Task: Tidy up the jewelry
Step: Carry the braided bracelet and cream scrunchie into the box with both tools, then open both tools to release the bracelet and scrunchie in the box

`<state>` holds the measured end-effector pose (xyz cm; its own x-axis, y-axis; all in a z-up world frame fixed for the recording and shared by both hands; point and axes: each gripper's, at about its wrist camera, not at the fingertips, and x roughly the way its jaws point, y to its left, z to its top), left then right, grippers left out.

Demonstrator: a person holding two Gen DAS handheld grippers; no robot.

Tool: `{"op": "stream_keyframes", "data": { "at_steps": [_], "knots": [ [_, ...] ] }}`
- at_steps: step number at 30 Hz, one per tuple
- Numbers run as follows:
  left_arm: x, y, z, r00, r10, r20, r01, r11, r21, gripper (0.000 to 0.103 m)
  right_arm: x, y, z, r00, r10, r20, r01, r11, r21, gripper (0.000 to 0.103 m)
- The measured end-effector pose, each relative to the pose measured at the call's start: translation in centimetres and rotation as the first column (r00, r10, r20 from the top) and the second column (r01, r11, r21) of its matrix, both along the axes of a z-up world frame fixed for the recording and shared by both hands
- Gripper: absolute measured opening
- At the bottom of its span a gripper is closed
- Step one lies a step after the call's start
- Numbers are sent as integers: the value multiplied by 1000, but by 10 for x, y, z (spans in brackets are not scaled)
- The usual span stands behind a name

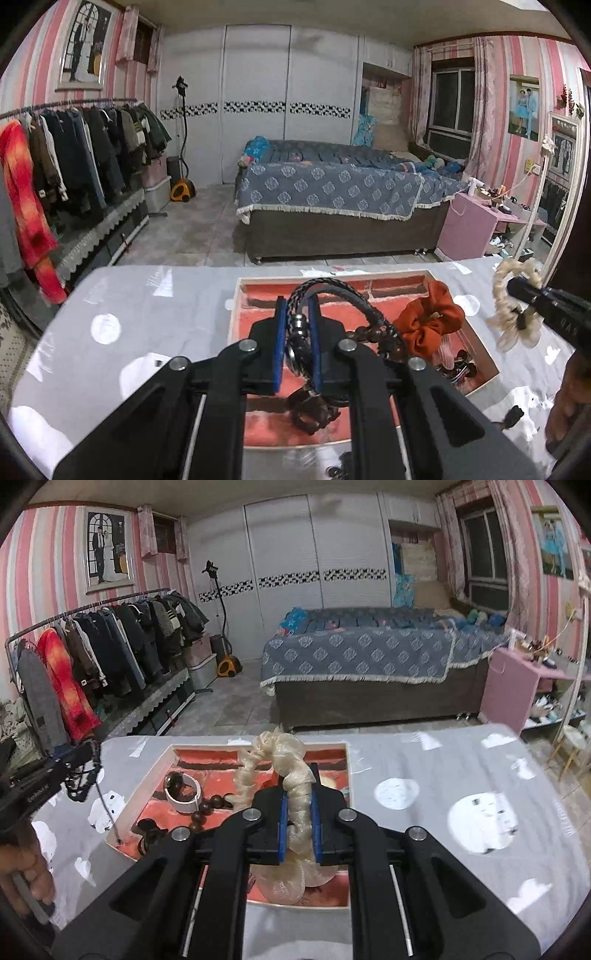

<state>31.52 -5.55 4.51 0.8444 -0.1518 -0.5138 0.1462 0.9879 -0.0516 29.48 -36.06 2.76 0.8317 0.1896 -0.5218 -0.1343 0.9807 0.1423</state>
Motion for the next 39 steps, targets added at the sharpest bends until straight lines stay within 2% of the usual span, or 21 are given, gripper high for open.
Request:
{"op": "stream_keyframes", "data": {
  "at_steps": [4, 8, 11, 14, 17, 20, 21, 22, 23, 24, 26, 27, 29, 32, 36, 39],
  "knots": [
    [12, -2, -26, 1000, -2, -24, 2, 1000, 8, 12, 10, 9, -22, 1000, 14, -23, -14, 1000, -20, 11],
    [27, -1, -61, 994, -9, -110, 11, 1000, 13, 12, 27, 15, -55, 996, 15, -90, -20, 998, -58, 12],
    [33, 4, -73, 990, 2, -143, -1, 1000, 6, 12, 36, 17, -73, 990, 16, -139, -26, 997, -66, 12],
    [35, 4, -80, 989, 7, -148, -5, 1000, 13, 12, 39, 19, -82, 986, 10, -165, -23, 997, -78, 16],
    [32, 3, -84, 990, 18, -140, -14, 999, 28, 13, 40, 16, -90, 984, -6, -177, -8, 997, -78, 30],
    [31, 3, -90, 989, 16, -150, -10, 999, 39, 18, 40, 15, -96, 982, -13, -191, -2, 997, -79, 33],
    [30, 2, -93, 987, 11, -159, -6, 999, 35, 19, 39, 15, -96, 982, -13, -191, -2, 997, -78, 35],
    [29, 1, -93, 988, 13, -155, -7, 999, 37, 25, 39, 14, -96, 982, -13, -190, -2, 997, -77, 40],
    [28, 0, -92, 989, 19, -149, -12, 999, 50, 31, 38, 13, -95, 983, -12, -185, -2, 997, -78, 48],
    [24, -3, -90, 991, 23, -130, -14, 997, 76, 31, 37, 11, -93, 984, -12, -180, -3, 996, -84, 53],
    [22, -6, -87, 992, 20, -125, -7, 995, 99, 35, 35, 12, -87, 985, -3, -171, -14, 995, -98, 70],
    [21, -7, -84, 992, 19, -124, -7, 995, 99, 38, 34, 12, -82, 987, 5, -164, -22, 994, -105, 73],
    [19, -5, -78, 992, 18, -126, -7, 996, 87, 54, 30, 9, -70, 991, 2, -136, -18, 993, -116, 82],
    [15, -1, -66, 994, 22, -109, -15, 998, 68, 58, 24, -2, -51, 994, 1, -111, -12, 996, -92, 87],
    [3, 8, -46, 996, 26, -87, -22, 999, 37, 58, 14, -16, -28, 997, -4, -78, -2, 998, -66, 90],
    [-17, 15, -32, 997, 37, -65, -34, 998, 44, 58, -3, -25, -12, 999, -11, -50, 9, 999, -38, 90]
  ]
}}
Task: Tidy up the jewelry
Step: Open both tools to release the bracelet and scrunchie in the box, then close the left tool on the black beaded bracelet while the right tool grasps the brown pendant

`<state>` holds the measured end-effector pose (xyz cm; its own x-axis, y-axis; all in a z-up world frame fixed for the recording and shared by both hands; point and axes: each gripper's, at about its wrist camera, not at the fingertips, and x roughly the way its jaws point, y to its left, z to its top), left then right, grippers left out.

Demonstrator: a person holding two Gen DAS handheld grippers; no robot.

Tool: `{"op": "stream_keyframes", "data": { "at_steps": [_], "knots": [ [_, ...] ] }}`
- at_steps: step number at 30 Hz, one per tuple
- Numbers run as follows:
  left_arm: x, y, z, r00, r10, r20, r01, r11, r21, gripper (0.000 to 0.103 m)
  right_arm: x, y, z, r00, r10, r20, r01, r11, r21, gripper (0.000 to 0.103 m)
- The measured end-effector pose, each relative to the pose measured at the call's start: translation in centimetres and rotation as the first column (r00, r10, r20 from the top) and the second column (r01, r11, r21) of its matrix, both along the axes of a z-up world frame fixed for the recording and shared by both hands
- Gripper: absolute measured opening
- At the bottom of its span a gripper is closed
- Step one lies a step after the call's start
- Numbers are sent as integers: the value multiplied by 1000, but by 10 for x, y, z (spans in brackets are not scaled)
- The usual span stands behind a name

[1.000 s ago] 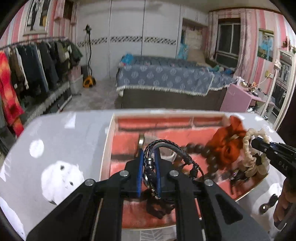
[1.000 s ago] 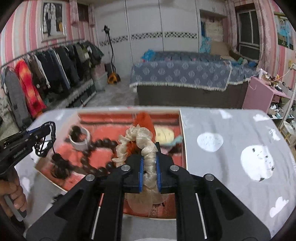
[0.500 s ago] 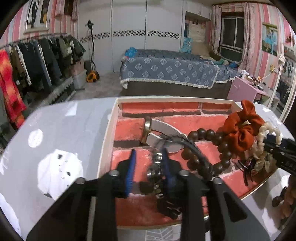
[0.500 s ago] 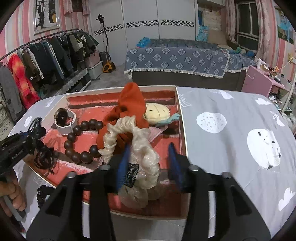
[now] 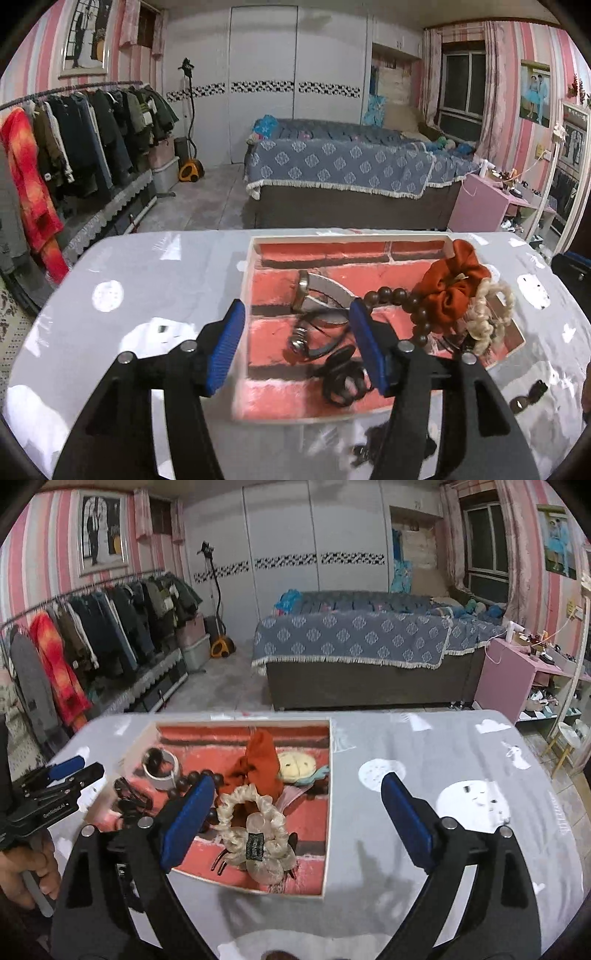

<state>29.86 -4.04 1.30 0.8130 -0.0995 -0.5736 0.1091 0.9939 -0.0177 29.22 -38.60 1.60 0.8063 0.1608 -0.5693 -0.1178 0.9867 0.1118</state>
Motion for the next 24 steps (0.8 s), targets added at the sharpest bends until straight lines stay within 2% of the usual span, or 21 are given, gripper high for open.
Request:
{"op": "stream_keyframes", "data": {
  "at_steps": [5, 16, 21, 24],
  "knots": [
    [-39, 11, -2, 1000, 7, -9, -7, 999, 38, 61, -41, -18, 0, 1000, -3, 6, 3, 998, -62, 92],
    [-109, -11, -48, 990, -20, -137, 18, 1000, -18, 62, -108, -59, -53, 991, -63, -115, 57, 997, -59, 93],
    [-107, -23, -61, 982, -50, -183, 47, 999, -21, 62, -110, -56, -75, 981, -74, -181, 59, 995, -85, 92],
    [-97, -30, -63, 978, -62, -201, 56, 998, -32, 62, -103, -47, -84, 976, -43, -212, 22, 994, -104, 92]
  ]
}}
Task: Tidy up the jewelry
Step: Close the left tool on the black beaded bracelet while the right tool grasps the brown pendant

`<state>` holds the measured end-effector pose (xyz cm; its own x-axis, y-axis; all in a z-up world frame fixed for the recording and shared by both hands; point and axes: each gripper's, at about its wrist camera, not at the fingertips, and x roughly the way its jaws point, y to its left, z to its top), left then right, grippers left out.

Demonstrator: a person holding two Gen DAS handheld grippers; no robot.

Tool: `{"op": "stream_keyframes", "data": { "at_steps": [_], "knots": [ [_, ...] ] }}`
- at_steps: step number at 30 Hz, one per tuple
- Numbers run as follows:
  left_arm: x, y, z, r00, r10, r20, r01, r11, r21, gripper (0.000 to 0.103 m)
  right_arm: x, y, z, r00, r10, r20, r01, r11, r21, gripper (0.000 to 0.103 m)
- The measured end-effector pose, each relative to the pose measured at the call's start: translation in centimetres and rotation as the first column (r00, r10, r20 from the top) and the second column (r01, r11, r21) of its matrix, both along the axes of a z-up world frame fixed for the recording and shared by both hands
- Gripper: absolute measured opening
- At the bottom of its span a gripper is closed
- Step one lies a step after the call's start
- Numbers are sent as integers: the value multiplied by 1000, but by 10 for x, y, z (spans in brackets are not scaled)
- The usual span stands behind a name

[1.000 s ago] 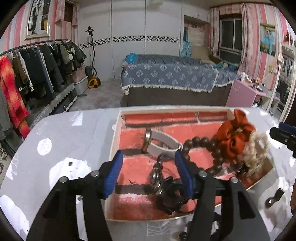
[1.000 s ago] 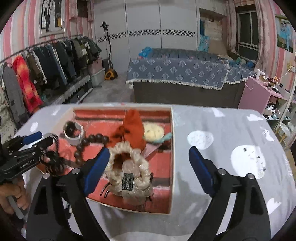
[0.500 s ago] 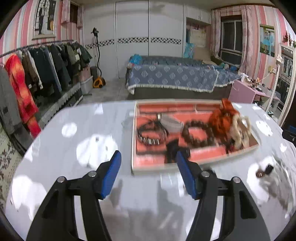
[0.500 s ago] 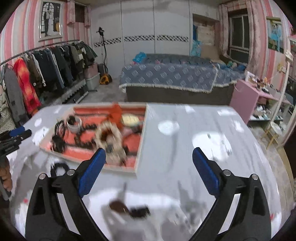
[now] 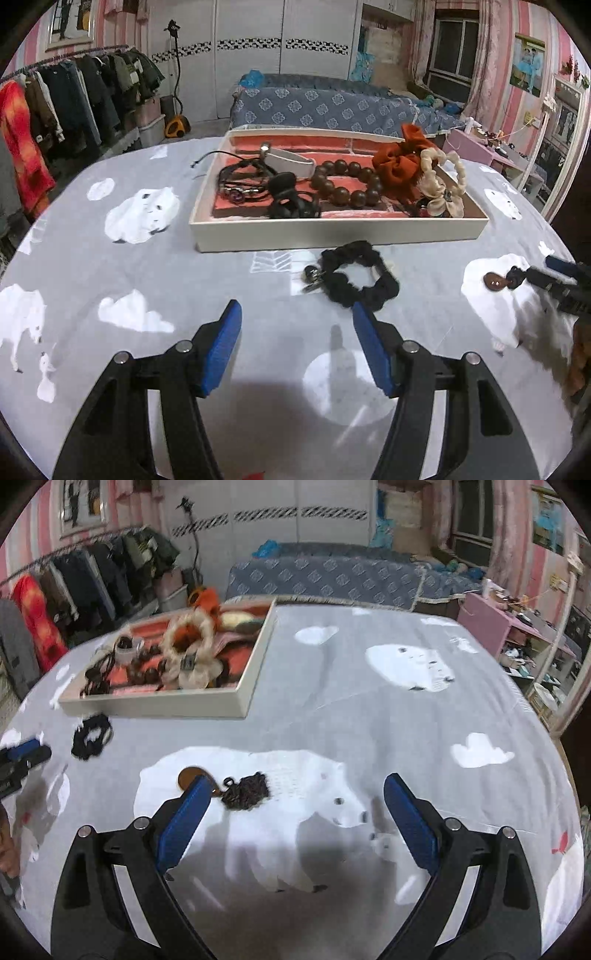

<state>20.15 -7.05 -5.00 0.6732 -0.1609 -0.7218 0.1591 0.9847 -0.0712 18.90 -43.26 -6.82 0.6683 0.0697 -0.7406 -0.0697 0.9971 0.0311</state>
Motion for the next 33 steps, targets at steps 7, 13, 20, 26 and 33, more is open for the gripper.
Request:
{"op": "stream_keyframes", "data": {
  "at_steps": [7, 13, 20, 26, 33],
  "knots": [
    [26, -17, -9, 999, -1, -55, 0, 1000, -29, 62, 20, 21, -21, 996, 50, -72, -53, 998, -42, 69],
    [53, -25, -20, 996, 25, -90, -27, 999, -19, 62, 41, 21, -28, 993, 62, -102, -60, 998, 28, 49],
    [53, -36, -28, 996, -26, -89, 28, 999, 27, 50, 44, 22, -26, 994, 77, -80, -71, 995, 69, 30],
    [52, -32, -28, 996, -33, -78, 33, 999, -5, 17, 43, 19, -22, 996, 70, -53, -65, 993, 97, 28],
    [41, -30, -18, 998, -46, -46, 45, 998, -40, 16, 35, 18, -15, 998, 68, -16, -66, 992, 109, 28]
  ]
}}
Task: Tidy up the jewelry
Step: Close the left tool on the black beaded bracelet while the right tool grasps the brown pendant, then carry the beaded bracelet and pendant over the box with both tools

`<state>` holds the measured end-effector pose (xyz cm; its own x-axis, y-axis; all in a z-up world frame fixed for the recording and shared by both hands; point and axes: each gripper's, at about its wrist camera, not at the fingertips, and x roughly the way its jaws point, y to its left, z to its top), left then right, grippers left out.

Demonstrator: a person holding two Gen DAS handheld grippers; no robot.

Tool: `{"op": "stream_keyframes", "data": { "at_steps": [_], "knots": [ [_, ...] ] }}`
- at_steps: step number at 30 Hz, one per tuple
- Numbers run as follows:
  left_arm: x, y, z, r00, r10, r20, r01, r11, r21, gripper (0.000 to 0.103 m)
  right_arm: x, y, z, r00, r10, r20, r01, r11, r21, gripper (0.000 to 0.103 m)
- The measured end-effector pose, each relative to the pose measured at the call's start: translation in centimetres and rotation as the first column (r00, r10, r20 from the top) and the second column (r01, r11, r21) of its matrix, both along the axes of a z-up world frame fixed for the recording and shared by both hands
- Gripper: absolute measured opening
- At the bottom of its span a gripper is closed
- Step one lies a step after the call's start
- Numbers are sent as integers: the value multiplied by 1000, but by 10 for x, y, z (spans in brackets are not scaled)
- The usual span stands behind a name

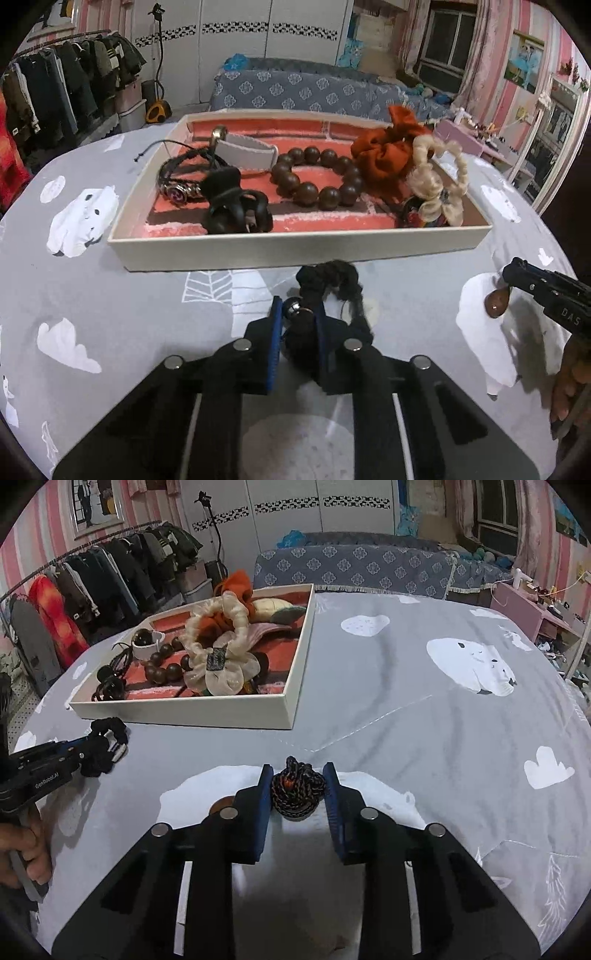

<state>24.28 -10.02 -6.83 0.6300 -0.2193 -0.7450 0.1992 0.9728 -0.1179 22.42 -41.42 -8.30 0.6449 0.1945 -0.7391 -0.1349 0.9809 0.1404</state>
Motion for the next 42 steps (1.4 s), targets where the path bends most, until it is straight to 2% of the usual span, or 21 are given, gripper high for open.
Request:
{"op": "stream_keyframes", "data": {
  "at_steps": [7, 11, 17, 24, 29, 33, 39, 42],
  "knots": [
    [-14, 10, 40, 996, -4, 85, 5, 1000, -16, 16, -15, 6, 30, 997, 6, 81, -7, 1000, 6, 28],
    [-18, 15, 68, 987, 3, 163, -6, 1000, 18, 16, -20, 11, 52, 991, 12, 130, -14, 1000, 13, 28],
    [-10, 29, 113, 968, 15, 251, -21, 1000, 20, 16, -19, 27, 93, 977, 35, 211, -37, 999, 6, 28],
    [5, 39, 143, 949, 44, 313, -52, 999, 17, 16, -3, 43, 134, 952, 43, 303, -45, 999, 0, 28],
    [24, 42, 150, 944, 55, 326, -60, 998, 5, 16, 17, 58, 148, 944, 53, 326, -63, 998, 22, 28],
    [41, 39, 147, 942, 54, 330, -57, 998, 0, 16, 35, 73, 147, 942, 46, 332, -64, 997, 43, 28],
    [66, 36, 124, 950, 67, 303, -65, 998, -18, 16, 66, 97, 132, 948, 57, 313, -75, 996, 45, 28],
    [70, 34, 106, 952, 33, 303, -24, 999, -32, 16, 76, 104, 117, 952, 67, 299, -77, 997, 21, 28]
  ]
}}
